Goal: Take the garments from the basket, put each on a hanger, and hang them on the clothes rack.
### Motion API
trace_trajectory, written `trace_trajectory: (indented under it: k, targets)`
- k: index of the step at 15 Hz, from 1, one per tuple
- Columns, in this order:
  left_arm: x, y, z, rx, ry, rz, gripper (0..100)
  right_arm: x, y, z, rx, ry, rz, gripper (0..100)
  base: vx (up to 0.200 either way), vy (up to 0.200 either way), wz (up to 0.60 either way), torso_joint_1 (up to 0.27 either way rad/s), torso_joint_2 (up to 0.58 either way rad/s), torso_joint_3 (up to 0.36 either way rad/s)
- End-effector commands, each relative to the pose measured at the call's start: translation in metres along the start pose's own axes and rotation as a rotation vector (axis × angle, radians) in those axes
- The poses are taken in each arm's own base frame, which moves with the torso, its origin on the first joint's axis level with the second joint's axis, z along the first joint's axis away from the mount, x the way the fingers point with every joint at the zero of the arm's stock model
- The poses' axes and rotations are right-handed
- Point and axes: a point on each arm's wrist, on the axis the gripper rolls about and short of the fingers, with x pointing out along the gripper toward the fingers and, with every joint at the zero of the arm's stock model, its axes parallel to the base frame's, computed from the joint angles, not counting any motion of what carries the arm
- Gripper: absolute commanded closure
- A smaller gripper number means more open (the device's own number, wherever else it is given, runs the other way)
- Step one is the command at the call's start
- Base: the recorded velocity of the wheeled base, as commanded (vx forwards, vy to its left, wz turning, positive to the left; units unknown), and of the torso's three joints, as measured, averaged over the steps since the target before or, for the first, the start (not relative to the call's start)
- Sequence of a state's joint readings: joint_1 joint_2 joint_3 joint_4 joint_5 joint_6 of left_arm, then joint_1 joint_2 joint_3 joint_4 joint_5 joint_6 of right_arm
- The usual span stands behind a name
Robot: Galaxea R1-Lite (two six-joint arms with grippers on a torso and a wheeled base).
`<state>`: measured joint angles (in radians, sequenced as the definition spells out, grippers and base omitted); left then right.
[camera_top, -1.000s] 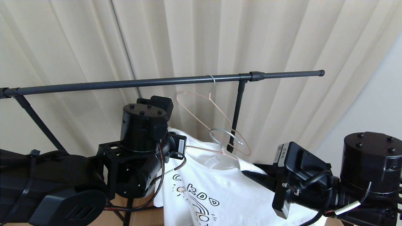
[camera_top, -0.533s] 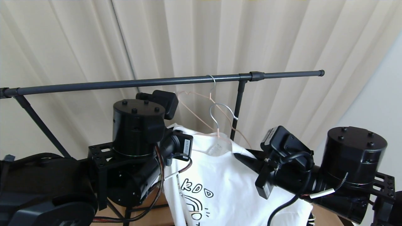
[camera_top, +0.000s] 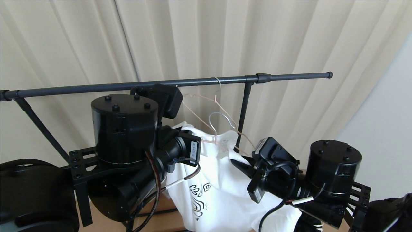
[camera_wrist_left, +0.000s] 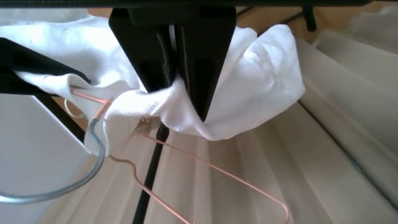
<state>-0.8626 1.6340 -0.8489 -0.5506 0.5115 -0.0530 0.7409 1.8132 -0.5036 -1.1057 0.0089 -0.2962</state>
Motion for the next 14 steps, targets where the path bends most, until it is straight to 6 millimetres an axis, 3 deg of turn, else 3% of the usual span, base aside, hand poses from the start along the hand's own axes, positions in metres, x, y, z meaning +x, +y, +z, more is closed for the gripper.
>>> trace_trajectory:
  k: [1,10,14]
  targets:
    - [-0.003,0.000,0.002,-0.007,-0.009,-0.014,100,0.005,0.005,-0.012,-0.002,0.034,0.015,100,0.000,0.000,0.00,0.000,0.00,0.000]
    - [-0.010,-0.006,0.000,-0.004,-0.006,-0.058,100,0.020,0.010,-0.002,0.065,-0.082,-0.068,100,0.000,0.000,0.00,0.000,0.00,0.000]
    - [-0.009,-0.005,-0.006,0.000,0.012,-0.051,100,0.017,0.010,0.005,0.079,-0.138,-0.074,100,0.000,0.000,0.00,0.000,0.00,0.000]
